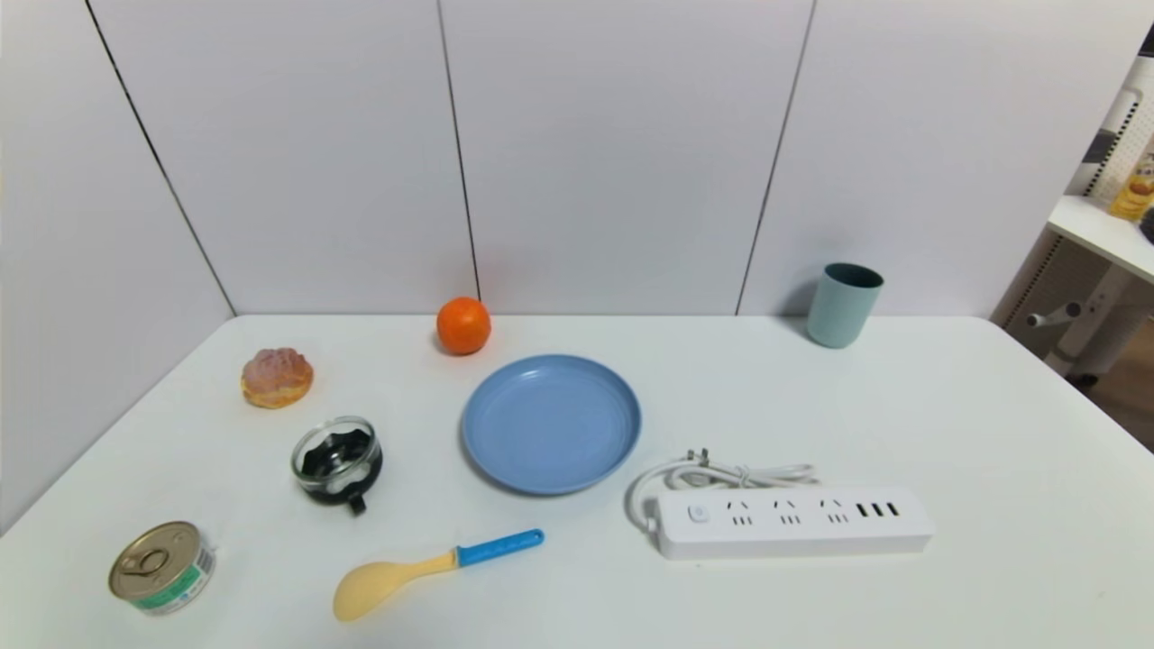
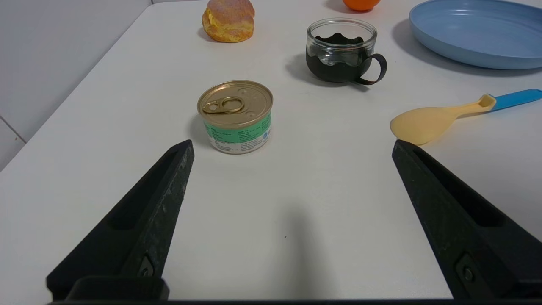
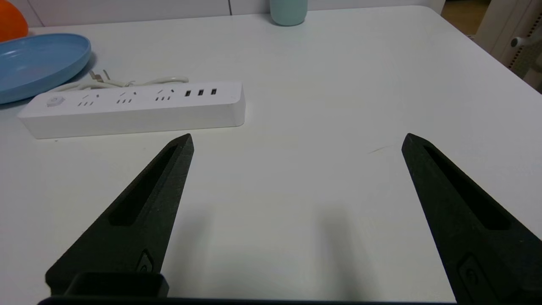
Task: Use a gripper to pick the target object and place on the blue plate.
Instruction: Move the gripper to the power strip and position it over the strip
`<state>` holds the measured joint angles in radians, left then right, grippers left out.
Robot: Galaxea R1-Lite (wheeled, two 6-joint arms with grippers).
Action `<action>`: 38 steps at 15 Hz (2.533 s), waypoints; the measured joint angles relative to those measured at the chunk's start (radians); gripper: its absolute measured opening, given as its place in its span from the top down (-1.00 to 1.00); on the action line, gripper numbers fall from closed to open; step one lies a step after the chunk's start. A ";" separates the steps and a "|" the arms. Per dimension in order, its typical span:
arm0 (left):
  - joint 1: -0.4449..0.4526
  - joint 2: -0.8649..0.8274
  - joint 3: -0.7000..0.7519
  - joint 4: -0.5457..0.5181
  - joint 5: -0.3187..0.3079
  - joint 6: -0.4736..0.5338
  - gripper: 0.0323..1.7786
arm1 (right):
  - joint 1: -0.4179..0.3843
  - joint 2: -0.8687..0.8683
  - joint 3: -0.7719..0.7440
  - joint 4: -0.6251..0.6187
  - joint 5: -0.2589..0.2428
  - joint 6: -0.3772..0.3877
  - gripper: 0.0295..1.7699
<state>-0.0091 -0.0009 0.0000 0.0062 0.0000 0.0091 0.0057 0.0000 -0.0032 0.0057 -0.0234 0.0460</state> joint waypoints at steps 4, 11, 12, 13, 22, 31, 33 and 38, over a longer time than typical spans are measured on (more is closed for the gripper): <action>0.000 0.000 0.000 0.000 0.000 0.000 -0.90 | -0.001 0.002 -0.001 0.010 0.003 -0.011 -0.92; 0.000 0.000 0.000 0.000 0.000 0.000 -0.90 | -0.006 0.147 -0.151 -0.001 0.006 -0.019 -0.92; 0.000 0.000 0.000 0.000 0.000 0.000 -0.90 | -0.006 0.184 -0.198 -0.001 0.007 -0.018 -0.92; 0.000 0.000 0.000 0.000 0.000 0.000 -0.90 | -0.003 0.223 -0.244 -0.001 0.011 -0.016 -0.92; 0.000 0.000 0.000 0.000 0.000 0.000 -0.90 | 0.192 0.720 -0.730 0.008 0.057 -0.017 -0.92; 0.000 0.000 0.000 0.000 0.000 0.000 -0.90 | 0.139 1.099 -0.990 0.032 0.798 -0.337 -0.92; 0.000 0.000 0.000 0.000 0.000 0.000 -0.90 | 0.128 1.158 -0.977 0.082 0.922 -0.502 -0.92; 0.000 0.000 0.000 0.000 0.000 0.000 -0.90 | 0.127 1.332 -0.936 0.256 0.933 -0.962 -0.92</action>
<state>-0.0091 -0.0009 0.0000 0.0057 0.0000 0.0091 0.1326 1.3319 -0.9394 0.2615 0.9100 -0.9164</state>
